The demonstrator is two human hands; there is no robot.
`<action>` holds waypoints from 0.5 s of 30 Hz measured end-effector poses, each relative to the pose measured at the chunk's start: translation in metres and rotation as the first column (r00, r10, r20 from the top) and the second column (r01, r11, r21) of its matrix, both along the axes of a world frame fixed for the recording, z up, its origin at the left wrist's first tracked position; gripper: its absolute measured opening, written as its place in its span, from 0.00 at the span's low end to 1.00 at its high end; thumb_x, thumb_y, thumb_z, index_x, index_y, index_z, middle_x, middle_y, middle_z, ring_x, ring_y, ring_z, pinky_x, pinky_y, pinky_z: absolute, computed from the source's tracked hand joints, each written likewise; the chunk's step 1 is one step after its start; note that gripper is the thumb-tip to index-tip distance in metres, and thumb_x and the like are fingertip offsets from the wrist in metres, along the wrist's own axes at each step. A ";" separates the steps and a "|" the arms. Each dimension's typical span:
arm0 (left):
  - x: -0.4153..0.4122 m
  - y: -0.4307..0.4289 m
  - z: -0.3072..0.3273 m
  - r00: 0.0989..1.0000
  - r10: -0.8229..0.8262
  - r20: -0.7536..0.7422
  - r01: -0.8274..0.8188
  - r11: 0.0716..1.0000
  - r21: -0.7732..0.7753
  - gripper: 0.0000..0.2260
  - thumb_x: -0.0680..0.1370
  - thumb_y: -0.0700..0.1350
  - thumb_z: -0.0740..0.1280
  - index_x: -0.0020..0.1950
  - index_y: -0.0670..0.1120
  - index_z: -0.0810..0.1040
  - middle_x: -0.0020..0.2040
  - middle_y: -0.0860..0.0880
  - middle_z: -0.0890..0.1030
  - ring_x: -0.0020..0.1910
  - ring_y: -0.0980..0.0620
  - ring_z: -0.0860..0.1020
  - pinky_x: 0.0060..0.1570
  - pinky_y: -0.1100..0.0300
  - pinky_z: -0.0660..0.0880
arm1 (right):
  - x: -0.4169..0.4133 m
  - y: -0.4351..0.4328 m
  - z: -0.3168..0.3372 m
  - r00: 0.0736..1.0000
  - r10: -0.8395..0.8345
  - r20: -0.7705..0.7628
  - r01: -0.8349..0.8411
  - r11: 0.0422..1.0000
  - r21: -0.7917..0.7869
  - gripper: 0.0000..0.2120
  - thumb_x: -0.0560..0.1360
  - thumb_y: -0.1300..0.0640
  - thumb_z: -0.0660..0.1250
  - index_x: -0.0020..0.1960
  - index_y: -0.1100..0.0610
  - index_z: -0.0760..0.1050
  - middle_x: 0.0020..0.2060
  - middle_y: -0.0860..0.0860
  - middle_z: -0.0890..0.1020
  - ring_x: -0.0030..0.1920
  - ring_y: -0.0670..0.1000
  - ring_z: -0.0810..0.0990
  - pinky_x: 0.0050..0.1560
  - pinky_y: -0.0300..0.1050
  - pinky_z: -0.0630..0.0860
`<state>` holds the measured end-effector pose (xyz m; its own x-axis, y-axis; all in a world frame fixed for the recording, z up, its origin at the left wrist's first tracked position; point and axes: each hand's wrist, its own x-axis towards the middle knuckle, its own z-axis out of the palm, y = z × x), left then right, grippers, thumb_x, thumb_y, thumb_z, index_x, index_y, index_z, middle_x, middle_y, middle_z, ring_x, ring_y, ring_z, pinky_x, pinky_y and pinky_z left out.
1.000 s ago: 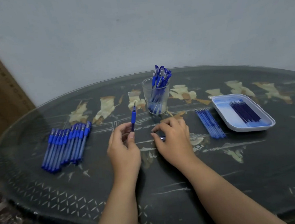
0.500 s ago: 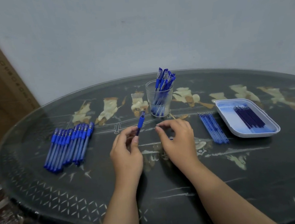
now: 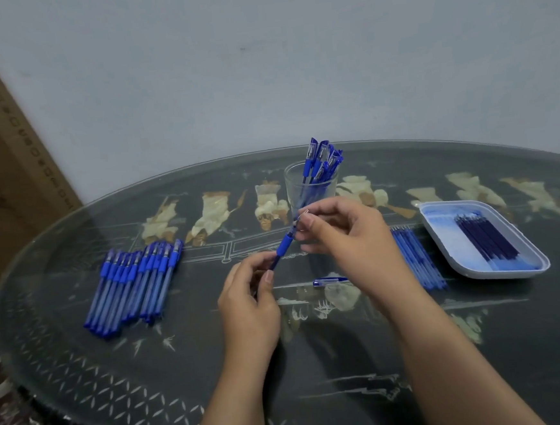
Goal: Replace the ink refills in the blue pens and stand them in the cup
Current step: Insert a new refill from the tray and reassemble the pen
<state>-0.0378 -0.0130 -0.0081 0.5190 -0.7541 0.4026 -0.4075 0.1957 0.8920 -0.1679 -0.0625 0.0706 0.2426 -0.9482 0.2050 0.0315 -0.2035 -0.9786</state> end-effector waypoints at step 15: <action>0.001 -0.001 0.001 0.998 -0.043 -0.035 0.044 0.999 0.021 0.17 0.78 0.32 0.65 0.50 0.56 0.80 0.51 0.55 0.81 0.50 0.64 0.78 0.49 0.76 0.70 | 0.007 -0.005 -0.011 0.964 -0.078 -0.253 0.056 0.994 -0.092 0.02 0.75 0.54 0.71 0.46 0.52 0.79 0.39 0.50 0.84 0.41 0.48 0.84 0.48 0.52 0.82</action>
